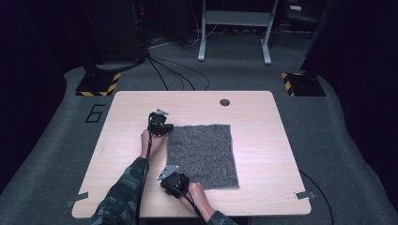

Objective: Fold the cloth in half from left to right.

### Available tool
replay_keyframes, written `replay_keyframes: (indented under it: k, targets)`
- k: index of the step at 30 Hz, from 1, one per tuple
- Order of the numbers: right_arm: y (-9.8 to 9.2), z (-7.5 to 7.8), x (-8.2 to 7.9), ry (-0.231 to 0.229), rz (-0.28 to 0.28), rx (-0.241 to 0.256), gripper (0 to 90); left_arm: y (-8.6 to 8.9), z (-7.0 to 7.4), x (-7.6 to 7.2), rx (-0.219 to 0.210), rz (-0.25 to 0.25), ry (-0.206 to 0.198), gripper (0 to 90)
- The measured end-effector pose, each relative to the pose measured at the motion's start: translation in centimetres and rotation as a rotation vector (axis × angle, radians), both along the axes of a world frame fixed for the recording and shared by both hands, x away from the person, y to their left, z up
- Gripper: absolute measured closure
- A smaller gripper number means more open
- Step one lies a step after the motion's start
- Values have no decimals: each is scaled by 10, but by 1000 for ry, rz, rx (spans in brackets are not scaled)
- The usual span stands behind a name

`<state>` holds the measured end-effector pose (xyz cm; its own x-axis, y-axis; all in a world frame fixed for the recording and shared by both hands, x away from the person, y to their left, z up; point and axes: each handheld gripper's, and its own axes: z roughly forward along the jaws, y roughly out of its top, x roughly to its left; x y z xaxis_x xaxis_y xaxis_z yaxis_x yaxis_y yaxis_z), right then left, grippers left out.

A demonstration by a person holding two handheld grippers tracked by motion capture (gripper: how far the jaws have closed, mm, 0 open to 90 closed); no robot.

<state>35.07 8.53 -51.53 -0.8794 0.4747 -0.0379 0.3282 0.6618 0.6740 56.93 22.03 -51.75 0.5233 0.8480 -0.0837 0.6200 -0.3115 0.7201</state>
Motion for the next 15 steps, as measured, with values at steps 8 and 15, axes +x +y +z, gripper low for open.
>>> replay_keyframes:
  k: [8,15]
  targets:
    - [-8,1,-4,6,-9,33,862,2,1,-2,-19,19,-9,888]
    - [-15,11,-6,-9,-13,63,863,5,10,-5,-21,31,-27,889]
